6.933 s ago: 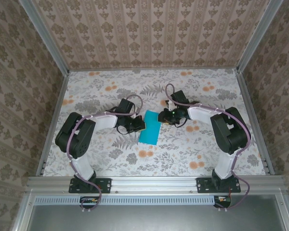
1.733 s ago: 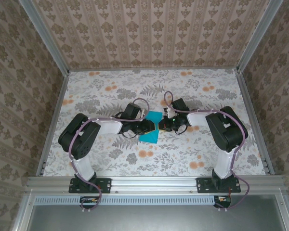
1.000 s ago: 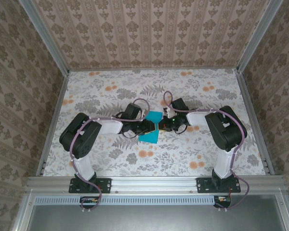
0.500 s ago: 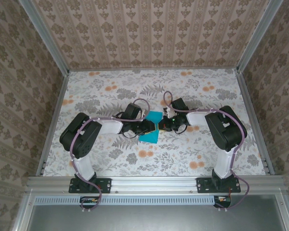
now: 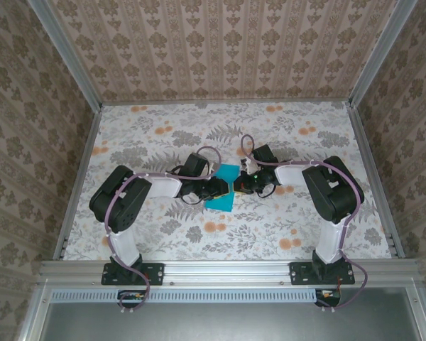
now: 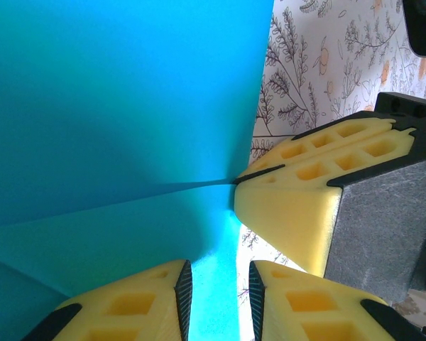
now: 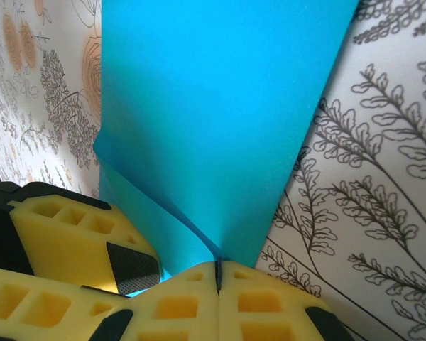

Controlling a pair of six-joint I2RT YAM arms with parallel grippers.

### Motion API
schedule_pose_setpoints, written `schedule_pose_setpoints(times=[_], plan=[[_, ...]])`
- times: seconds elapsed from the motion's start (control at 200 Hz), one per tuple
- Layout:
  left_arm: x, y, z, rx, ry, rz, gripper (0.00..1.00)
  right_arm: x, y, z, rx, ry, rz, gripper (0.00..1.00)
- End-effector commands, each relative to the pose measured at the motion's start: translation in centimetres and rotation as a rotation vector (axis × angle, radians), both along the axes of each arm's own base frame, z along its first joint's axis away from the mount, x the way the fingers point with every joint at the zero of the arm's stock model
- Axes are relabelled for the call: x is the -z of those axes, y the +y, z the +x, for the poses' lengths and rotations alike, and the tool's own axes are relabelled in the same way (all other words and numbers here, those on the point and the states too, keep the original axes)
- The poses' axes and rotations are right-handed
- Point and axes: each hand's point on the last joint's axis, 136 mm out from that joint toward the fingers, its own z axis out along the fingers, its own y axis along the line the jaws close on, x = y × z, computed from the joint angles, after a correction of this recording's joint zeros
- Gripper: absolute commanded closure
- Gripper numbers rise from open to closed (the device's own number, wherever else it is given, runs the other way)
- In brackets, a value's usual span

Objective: Fold a paper plane with a square sheet of paper (pick it up from the middle)
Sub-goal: Fold the triangle a second time at the center of the table.

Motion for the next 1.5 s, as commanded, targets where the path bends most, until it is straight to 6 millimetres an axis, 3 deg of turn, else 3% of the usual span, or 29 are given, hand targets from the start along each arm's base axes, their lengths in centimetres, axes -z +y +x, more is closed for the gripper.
schedule_pose_setpoints(times=[0.0,0.295,0.585,0.685,0.825,1.205,1.355,1.495], plan=[[0.6,-0.1,-0.4,0.012,0.019,0.02,0.7,0.7,-0.4,0.0,-0.001,0.008,-0.049,0.98],[2.4,1.1,-1.0,-0.015,0.066,0.094,0.72,0.6,-0.7,0.0,0.006,0.007,-0.068,0.94],[3.2,1.7,-1.3,-0.035,0.091,0.126,0.73,-1.9,-1.6,0.6,0.039,-0.053,-0.1,0.77],[3.4,1.9,-1.3,-0.04,0.092,0.137,0.74,-2.8,-1.6,0.7,0.042,-0.076,-0.098,0.8],[3.5,2.0,-1.3,-0.045,0.095,0.147,0.77,-3.3,-0.1,0.0,-0.005,-0.059,-0.034,0.86],[3.5,2.2,-1.4,-0.048,0.095,0.157,0.81,-1.3,1.3,0.1,-0.036,-0.006,-0.022,0.95],[3.1,1.9,-1.3,-0.04,0.083,0.149,0.81,0.3,0.6,-0.1,-0.035,0.016,-0.079,0.96],[1.0,1.1,-0.5,-0.011,0.036,0.114,0.81,2.2,-1.0,-0.8,-0.051,0.041,-0.187,0.98]])
